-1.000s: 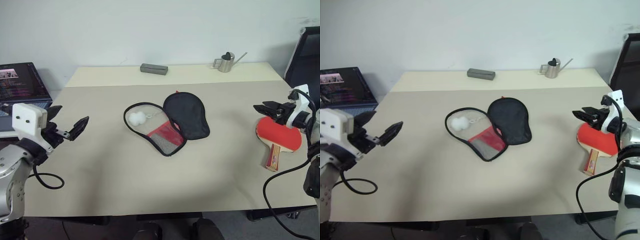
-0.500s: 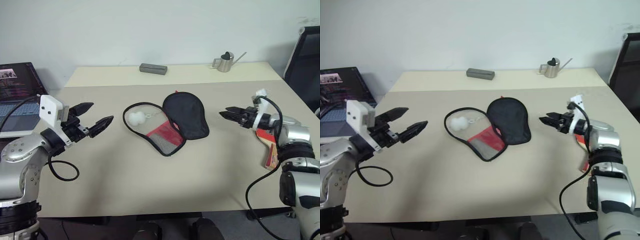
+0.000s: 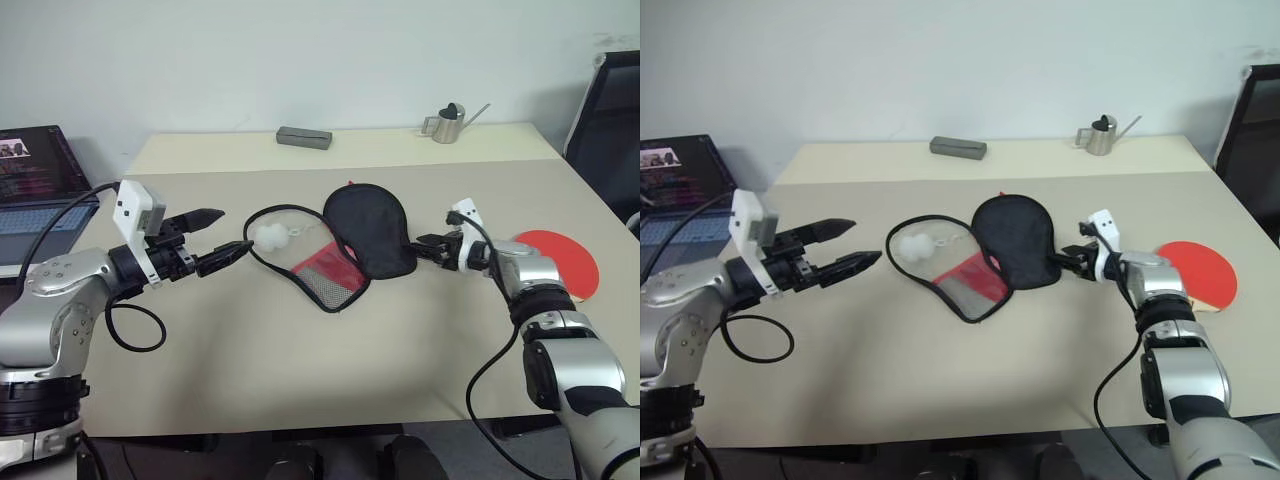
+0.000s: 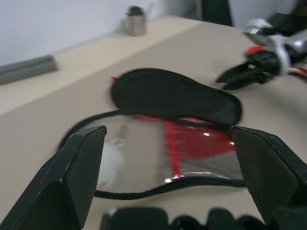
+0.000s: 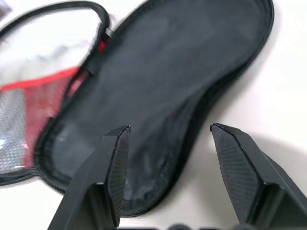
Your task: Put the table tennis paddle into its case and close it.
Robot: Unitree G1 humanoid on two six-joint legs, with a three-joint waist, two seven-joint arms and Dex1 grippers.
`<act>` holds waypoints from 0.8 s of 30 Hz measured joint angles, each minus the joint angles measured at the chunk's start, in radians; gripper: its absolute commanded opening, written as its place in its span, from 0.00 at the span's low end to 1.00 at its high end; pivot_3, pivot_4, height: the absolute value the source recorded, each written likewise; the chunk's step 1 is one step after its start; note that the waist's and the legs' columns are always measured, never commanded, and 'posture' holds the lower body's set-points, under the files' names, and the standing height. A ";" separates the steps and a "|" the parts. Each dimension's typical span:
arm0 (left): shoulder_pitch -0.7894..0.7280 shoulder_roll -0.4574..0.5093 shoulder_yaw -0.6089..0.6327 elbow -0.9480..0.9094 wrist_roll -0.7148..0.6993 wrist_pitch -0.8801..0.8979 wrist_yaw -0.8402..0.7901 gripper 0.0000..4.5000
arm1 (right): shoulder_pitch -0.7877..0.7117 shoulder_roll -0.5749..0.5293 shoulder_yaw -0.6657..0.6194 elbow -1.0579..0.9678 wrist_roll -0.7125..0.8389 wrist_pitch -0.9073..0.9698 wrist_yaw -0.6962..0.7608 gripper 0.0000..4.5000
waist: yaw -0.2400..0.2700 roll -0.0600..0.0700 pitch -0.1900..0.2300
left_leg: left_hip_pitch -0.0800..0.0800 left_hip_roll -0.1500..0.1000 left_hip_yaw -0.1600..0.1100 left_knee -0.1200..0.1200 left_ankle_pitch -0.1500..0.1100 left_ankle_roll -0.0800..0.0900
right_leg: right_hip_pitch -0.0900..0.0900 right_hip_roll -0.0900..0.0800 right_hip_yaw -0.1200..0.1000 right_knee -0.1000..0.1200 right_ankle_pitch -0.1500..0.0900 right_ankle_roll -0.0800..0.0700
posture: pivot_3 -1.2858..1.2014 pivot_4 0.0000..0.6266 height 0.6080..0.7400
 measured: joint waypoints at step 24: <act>-0.093 0.079 -0.042 0.107 0.043 -0.039 -0.157 1.00 | -0.046 0.044 0.068 0.078 -0.096 -0.053 -0.079 0.04 | -0.008 0.000 0.000 | 0.000 0.000 0.000 0.000 0.000 0.000 | -0.002 0.001 0.001 0.000 0.000 0.000 | 0.52 0.24 1.00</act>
